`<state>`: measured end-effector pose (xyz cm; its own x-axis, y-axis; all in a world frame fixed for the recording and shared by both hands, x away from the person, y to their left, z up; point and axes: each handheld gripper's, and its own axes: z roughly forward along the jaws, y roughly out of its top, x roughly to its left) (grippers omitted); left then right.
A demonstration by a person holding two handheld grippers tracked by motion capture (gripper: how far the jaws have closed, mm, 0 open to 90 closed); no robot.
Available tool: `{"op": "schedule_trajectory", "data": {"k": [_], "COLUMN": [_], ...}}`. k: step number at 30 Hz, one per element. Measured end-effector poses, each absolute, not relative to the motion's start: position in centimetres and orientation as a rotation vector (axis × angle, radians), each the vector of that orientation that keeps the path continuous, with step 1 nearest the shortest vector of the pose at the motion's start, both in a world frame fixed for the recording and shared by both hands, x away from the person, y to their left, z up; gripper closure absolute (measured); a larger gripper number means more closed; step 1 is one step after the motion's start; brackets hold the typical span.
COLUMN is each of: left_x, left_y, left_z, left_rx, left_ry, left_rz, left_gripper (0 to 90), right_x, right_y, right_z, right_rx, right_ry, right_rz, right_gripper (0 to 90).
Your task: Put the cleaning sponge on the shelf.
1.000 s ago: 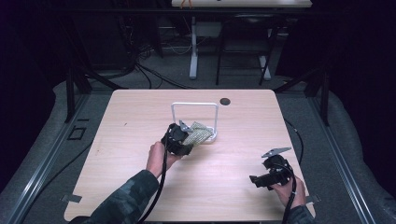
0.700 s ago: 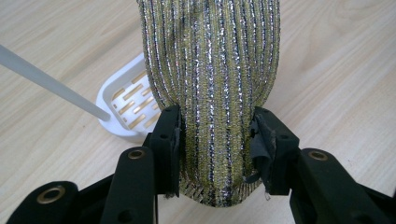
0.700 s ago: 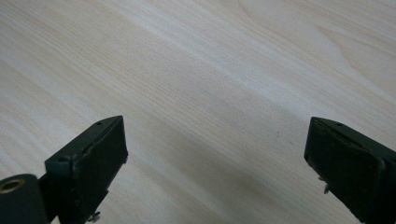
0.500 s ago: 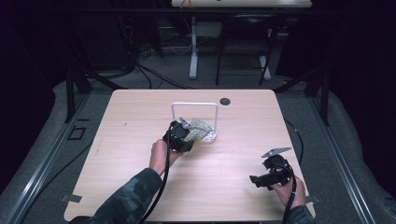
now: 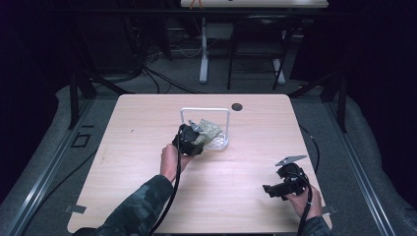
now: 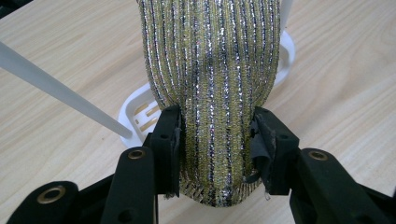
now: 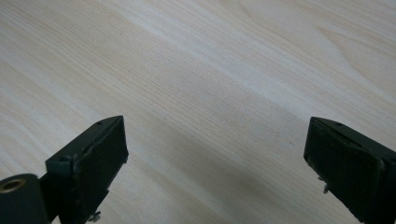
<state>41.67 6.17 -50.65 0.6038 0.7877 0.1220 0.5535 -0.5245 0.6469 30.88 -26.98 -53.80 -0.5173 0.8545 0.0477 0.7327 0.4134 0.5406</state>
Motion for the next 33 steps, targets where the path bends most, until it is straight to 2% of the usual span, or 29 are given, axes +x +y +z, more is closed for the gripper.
{"op": "schedule_trajectory", "data": {"k": [11, 33], "left_x": [42.3, 43.8], "left_y": [5.9, 4.8], "left_z": [-50.6, -52.2], "left_rx": [2.220, 2.248], "left_ry": [1.083, 1.143], "left_rz": [0.607, 0.595], "left_gripper": [57.2, 56.4], "right_x": [30.9, 30.9], "right_y": [-27.0, -27.0], "right_z": [-53.8, -53.8], "right_rx": [1.393, 1.388], "right_ry": [2.438, 2.443], "right_rz": [0.749, 0.744], "right_gripper": [5.7, 5.8]}}
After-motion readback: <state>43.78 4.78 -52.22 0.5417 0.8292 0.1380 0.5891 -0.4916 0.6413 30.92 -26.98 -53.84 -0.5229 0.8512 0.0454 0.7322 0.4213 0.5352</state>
